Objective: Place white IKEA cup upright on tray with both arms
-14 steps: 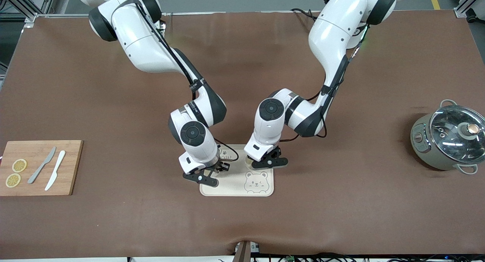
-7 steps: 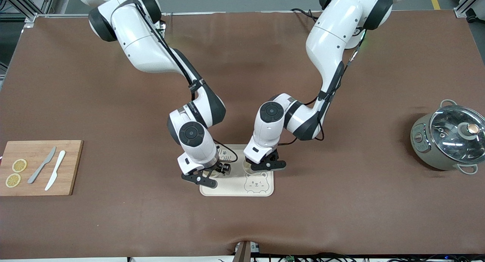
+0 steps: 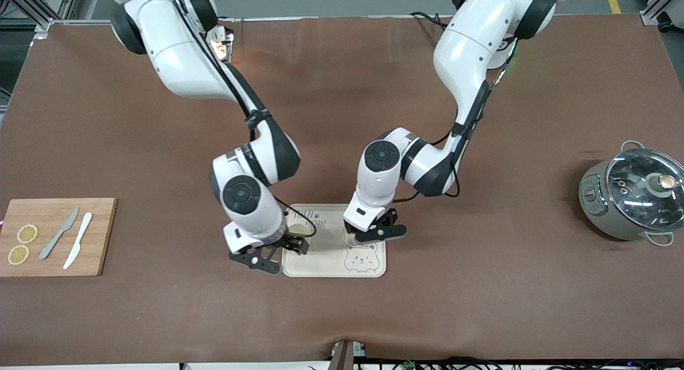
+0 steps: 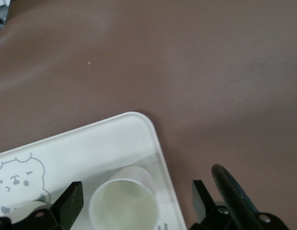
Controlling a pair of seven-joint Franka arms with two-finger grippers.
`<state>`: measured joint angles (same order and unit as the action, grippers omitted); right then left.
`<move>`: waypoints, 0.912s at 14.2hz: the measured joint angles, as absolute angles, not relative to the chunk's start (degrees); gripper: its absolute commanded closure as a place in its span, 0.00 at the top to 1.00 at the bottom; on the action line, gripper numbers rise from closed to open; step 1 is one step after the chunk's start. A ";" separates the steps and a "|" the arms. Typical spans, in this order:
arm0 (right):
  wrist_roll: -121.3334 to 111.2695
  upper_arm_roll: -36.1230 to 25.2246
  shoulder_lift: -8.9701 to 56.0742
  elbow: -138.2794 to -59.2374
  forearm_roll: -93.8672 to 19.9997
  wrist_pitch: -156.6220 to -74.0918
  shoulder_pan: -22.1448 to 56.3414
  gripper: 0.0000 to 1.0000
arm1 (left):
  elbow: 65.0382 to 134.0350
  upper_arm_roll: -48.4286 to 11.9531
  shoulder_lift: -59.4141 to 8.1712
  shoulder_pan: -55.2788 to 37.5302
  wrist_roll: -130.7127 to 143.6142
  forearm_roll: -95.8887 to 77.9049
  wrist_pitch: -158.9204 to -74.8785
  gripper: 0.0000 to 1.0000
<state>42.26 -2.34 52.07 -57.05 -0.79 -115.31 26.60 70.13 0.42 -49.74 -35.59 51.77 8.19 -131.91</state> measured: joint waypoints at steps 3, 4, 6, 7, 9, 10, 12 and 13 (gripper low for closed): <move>35.13 -2.37 48.61 -56.84 -0.80 -110.82 22.43 1.00 | 69.25 0.61 -43.07 -31.37 43.87 6.46 -122.28 1.00; 32.16 -2.41 47.59 -56.79 -0.81 -109.37 21.07 1.00 | 69.20 0.78 -40.46 -29.19 38.39 4.94 -118.86 1.00; 25.69 -2.37 45.24 -56.71 -0.90 -106.83 17.90 1.00 | 69.34 0.98 -35.84 -23.68 27.03 2.77 -114.18 1.00; 23.09 -2.34 43.88 -56.70 -0.94 -105.77 16.21 1.00 | 69.62 1.00 -34.06 -20.91 22.25 2.36 -112.90 1.00; 19.97 -2.28 41.24 -56.70 -0.96 -102.11 13.36 1.00 | 70.26 0.96 -31.85 -16.16 14.70 2.10 -112.22 1.00; 18.67 -2.27 40.05 -56.74 -0.97 -100.52 12.32 1.00 | 70.59 0.94 -31.33 -14.37 11.98 2.02 -112.18 1.00; 16.23 -2.26 37.43 -57.92 -0.97 -98.98 10.61 1.00 | 70.90 0.88 -30.96 -11.79 8.57 1.84 -112.16 1.00; 14.67 -2.25 35.81 -59.42 -0.97 -98.83 9.72 1.00 | 70.94 0.88 -30.82 -10.92 7.53 1.67 -112.06 1.00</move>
